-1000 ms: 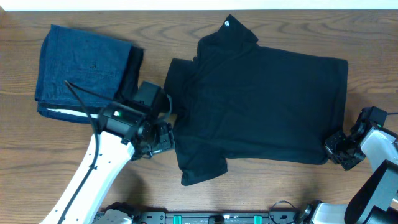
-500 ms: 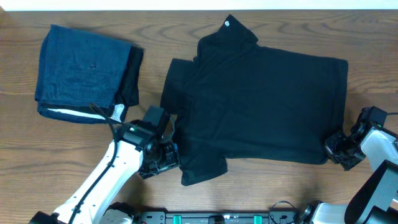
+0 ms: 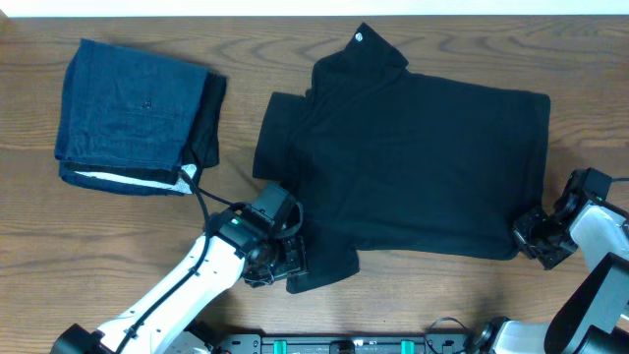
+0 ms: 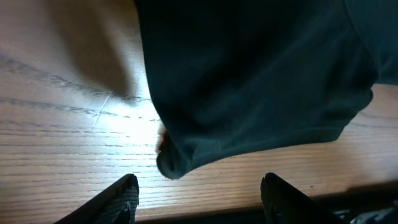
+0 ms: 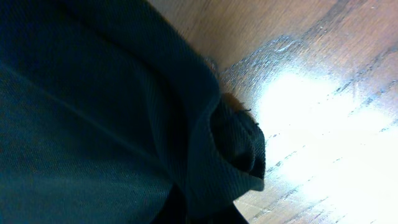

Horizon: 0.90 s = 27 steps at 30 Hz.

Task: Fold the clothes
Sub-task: 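Grasp the bottom left hem with the left gripper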

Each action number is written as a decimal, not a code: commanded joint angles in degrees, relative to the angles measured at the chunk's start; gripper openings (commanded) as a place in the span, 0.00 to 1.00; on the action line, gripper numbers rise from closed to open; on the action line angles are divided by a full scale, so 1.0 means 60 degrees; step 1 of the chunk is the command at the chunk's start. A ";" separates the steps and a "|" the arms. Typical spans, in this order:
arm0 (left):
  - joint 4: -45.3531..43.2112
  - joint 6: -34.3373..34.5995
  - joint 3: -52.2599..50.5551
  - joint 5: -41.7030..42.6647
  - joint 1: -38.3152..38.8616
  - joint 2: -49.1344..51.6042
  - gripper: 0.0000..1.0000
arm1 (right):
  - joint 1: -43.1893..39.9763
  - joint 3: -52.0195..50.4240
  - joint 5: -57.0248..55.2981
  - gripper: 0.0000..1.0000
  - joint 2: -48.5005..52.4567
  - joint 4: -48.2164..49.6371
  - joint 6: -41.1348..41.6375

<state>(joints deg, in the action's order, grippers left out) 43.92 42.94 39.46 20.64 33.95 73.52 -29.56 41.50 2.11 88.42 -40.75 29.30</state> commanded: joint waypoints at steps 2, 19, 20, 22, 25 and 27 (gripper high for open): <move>-0.0062 0.0619 -0.0157 -0.0382 0.0197 0.0302 0.65 | -0.0149 -0.0124 -0.0270 0.01 0.0204 0.0080 -0.0029; -0.0517 0.0645 -0.0168 -0.0091 0.0197 0.1931 0.33 | -0.0149 -0.0124 -0.0273 0.01 0.0204 0.0084 -0.0029; -0.0539 0.0648 -0.0168 -0.0091 0.0197 0.1963 0.37 | -0.0149 -0.0124 -0.0273 0.01 0.0204 0.0084 -0.0029; -0.0601 0.0648 -0.0168 -0.0091 0.0197 0.2000 0.44 | -0.0149 -0.0124 -0.0273 0.01 0.0204 0.0084 -0.0029; -0.0667 0.0648 -0.0168 -0.0091 0.0197 0.2000 0.59 | -0.0149 -0.0124 -0.0273 0.01 0.0204 0.0087 -0.0029; -0.0674 0.0645 -0.0168 -0.0095 0.0197 0.2000 0.59 | -0.0149 -0.0124 -0.0273 0.01 0.0204 0.0087 -0.0029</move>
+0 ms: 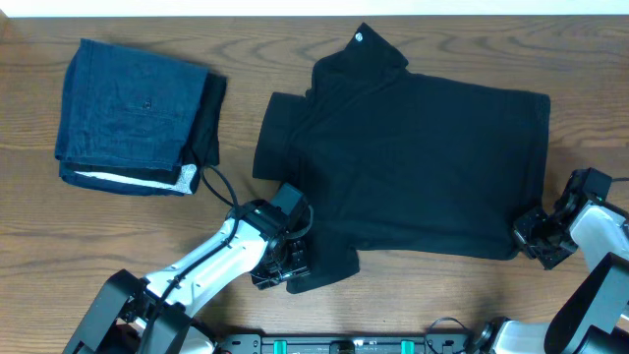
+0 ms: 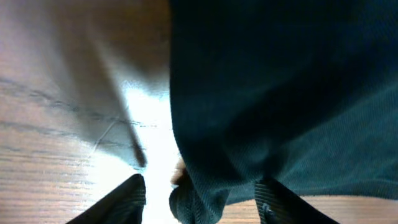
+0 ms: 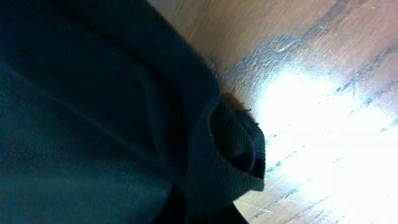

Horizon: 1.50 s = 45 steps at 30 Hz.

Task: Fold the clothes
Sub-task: 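Grasp the bottom left hem with the left gripper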

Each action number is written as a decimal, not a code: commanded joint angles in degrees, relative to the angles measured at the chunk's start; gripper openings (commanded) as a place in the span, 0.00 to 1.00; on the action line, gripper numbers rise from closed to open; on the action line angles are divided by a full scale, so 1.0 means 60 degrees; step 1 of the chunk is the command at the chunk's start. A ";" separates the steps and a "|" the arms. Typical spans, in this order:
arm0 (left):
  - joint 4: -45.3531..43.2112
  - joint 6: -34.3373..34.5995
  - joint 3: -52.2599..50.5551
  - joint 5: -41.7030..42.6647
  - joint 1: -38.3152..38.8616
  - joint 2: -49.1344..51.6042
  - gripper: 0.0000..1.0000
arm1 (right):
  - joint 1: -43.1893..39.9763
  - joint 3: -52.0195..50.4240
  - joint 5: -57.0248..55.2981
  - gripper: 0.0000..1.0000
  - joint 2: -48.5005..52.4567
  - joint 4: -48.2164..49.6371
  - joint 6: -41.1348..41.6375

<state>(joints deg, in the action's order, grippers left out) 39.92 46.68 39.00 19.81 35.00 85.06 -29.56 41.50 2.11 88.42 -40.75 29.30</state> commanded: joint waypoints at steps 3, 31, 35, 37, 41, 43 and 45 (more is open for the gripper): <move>-0.0025 0.0015 -0.0091 0.0044 0.0022 0.0080 0.60 | -0.0149 -0.0124 -0.0273 0.01 0.0204 0.0087 -0.0029; -0.0532 -0.0007 -0.0270 0.0051 0.0769 0.0095 0.39 | -0.0149 -0.0124 -0.0270 0.01 0.0204 0.0098 -0.0029; -0.0528 -0.0007 -0.0266 0.0047 0.0769 0.0095 0.39 | -0.0149 -0.0124 -0.0270 0.01 0.0204 0.0124 -0.0025; -0.0528 -0.0011 -0.0270 0.0047 0.0769 0.0095 0.39 | -0.0149 -0.0124 -0.0270 0.01 0.0204 0.0120 -0.0025; -0.0528 -0.0011 -0.0270 0.0047 0.0769 0.0095 0.39 | -0.0149 -0.0124 -0.0273 0.01 0.0204 0.0087 -0.0025; -0.0525 -0.0015 -0.0270 0.0044 0.0769 0.0095 0.34 | -0.0149 -0.0124 -0.0273 0.01 0.0204 0.0080 -0.0029; -0.0525 -0.0015 -0.0266 0.0047 0.0769 0.0095 0.31 | -0.0149 -0.0124 -0.0277 0.01 0.0204 0.0047 -0.0029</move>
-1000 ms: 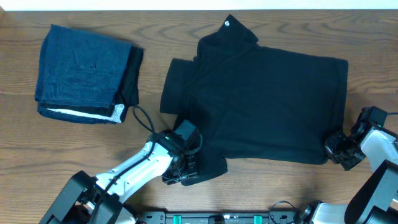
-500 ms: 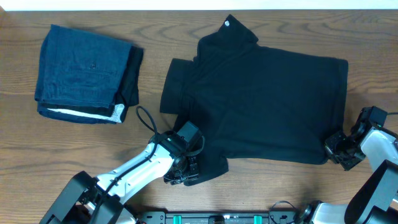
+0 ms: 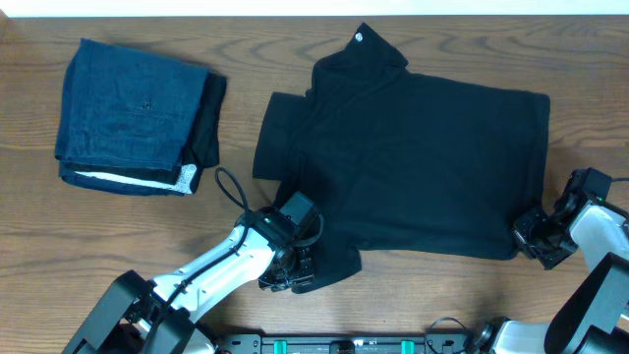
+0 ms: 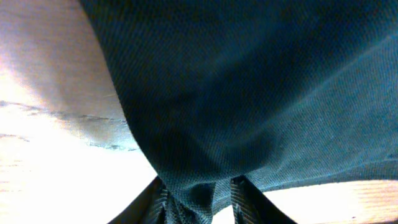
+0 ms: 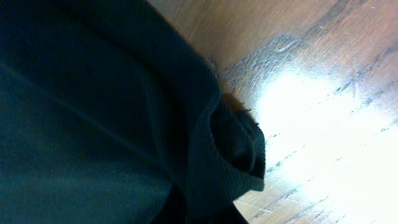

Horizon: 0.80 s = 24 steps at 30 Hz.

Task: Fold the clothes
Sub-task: 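Grasp the bottom left hem with the left gripper, then lift the bottom hem with both grippers and fold it up toward the collar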

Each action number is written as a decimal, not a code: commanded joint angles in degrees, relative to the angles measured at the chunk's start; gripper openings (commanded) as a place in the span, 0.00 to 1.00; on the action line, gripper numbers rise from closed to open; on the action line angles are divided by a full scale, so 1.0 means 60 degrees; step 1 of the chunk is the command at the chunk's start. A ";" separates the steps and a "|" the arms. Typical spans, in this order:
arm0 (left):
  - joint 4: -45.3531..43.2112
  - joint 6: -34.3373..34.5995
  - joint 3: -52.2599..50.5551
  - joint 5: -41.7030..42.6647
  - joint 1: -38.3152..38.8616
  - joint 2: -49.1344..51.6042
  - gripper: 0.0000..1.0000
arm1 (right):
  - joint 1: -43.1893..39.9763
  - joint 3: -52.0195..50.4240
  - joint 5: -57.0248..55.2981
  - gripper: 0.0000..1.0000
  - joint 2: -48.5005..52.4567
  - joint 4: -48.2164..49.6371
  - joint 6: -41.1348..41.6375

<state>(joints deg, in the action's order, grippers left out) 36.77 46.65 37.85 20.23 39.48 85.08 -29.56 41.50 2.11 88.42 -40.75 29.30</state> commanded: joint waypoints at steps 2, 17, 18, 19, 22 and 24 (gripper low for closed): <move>0.0000 -0.0011 -0.0073 -0.0022 0.0022 0.0091 0.29 | -0.0149 -0.0124 -0.0280 0.01 0.0204 -0.0011 -0.0033; 0.0189 -0.0131 0.0033 -0.0022 0.0000 -0.0007 0.06 | -0.0131 0.0273 -0.0273 0.01 0.0175 -0.0528 -0.0033; 0.0291 -0.0175 0.0102 -0.0025 0.0004 -0.0058 0.06 | -0.0131 0.0426 -0.0270 0.01 0.0175 -0.0721 -0.0033; 0.0393 -0.0255 0.0189 -0.0029 0.0004 -0.0117 0.06 | -0.0131 0.0627 -0.0270 0.01 0.0175 -0.0973 -0.0029; 0.0903 -0.0455 0.0583 -0.0146 0.0004 -0.0321 0.06 | -0.0106 0.1038 -0.0237 0.01 0.0175 -0.1472 -0.0033; 0.1494 -0.0484 0.0965 -0.0528 0.0004 -0.0452 0.06 | -0.0022 0.1133 -0.0127 0.01 0.0175 -0.1548 -0.0033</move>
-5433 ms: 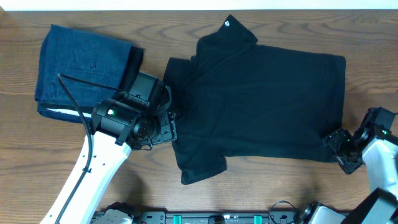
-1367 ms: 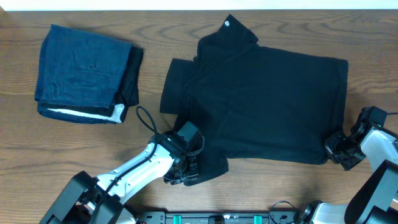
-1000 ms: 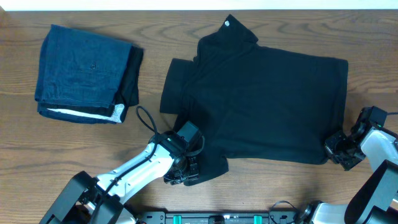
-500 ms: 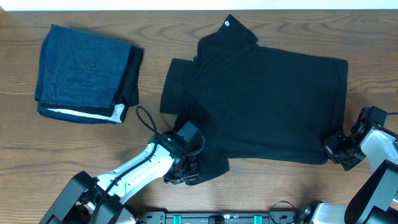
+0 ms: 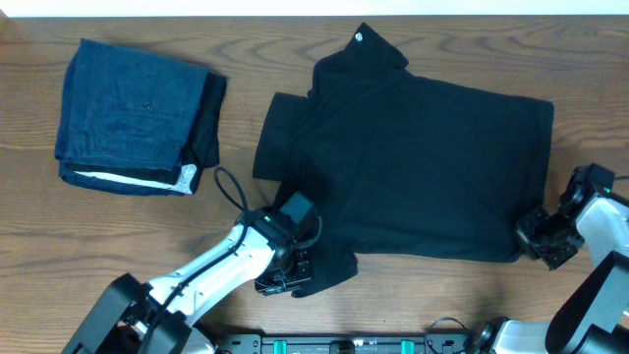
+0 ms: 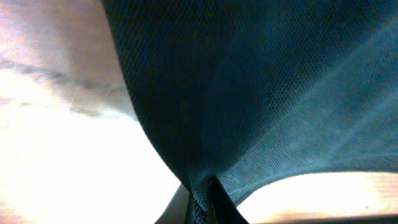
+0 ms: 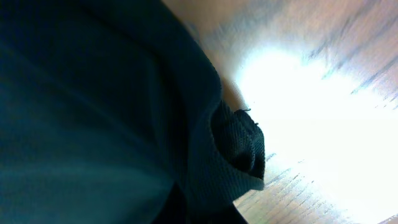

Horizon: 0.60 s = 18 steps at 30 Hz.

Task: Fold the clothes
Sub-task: 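Lift the bottom hem with both grippers and fold it up toward the collar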

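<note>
A black T-shirt (image 5: 413,157) lies spread flat on the wooden table (image 5: 118,226), collar at the far side. My left gripper (image 5: 293,278) is at the shirt's near-left sleeve. In the left wrist view it (image 6: 206,208) is shut on a pinch of that black cloth (image 6: 249,93). At the shirt's near-right hem corner, my right gripper (image 5: 543,239) is shut on the bunched fabric (image 7: 239,143); its fingers are hidden under the cloth in the right wrist view.
A folded stack of clothes with blue denim on top (image 5: 133,113) sits at the far left of the table. A black rail (image 5: 324,344) runs along the near edge, just behind my left arm (image 5: 211,270).
My left gripper's fingers, narrowly apart around the sleeve cloth before, are now pinched tight on it. My right gripper has shifted slightly to the right, and the hem corner went with it.
My left gripper stood open just short of the sleeve tip. Then its open fingers were on either side of the sleeve, then nearly shut, and now shut on it. My right gripper has held the near-right hem corner throughout.
</note>
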Each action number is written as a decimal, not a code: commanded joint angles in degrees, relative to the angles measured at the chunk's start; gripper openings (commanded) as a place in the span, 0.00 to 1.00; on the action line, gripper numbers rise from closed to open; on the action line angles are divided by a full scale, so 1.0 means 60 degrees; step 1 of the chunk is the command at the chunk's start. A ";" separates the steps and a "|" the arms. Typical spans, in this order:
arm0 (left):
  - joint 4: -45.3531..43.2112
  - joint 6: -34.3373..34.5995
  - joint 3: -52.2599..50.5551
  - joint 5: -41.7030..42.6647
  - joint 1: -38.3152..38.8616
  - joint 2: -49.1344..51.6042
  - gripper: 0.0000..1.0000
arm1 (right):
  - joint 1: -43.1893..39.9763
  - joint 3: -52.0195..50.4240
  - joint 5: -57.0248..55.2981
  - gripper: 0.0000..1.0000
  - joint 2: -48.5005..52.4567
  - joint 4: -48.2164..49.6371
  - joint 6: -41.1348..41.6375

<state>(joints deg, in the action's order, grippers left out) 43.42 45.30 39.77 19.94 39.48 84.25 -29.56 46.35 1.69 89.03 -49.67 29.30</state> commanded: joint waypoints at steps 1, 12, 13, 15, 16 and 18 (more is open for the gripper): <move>0.0816 -0.0259 0.0911 -0.0787 0.0004 -0.0364 0.06 | 0.0033 0.0357 0.0015 0.01 0.0073 -0.0073 -0.0036; 0.3450 -0.0874 0.3818 -0.2397 -0.0109 -0.0444 0.06 | 0.0499 0.1177 0.0514 0.01 0.0073 -0.0688 -0.0401; 0.3512 -0.0933 0.4127 -0.2637 -0.0178 -0.0444 0.06 | 0.0521 0.1264 0.0517 0.01 0.0073 -0.0754 -0.0401; 0.3479 -0.1293 0.4637 -0.2805 -0.0357 -0.0441 0.06 | 0.0572 0.1443 0.0550 0.01 0.0073 -0.0885 -0.0404; 0.3450 -0.1381 0.4849 -0.2845 -0.0466 -0.0441 0.06 | 0.0586 0.1512 0.0594 0.01 0.0073 -0.0940 -0.0455; 0.3428 -0.1501 0.5235 -0.2849 -0.0725 -0.0441 0.06 | 0.0590 0.1588 0.0769 0.01 0.0073 -0.0980 -0.0550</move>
<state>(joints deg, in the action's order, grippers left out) 63.83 39.07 67.85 6.04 36.97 82.26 -26.63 54.28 4.75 89.12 -55.22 27.51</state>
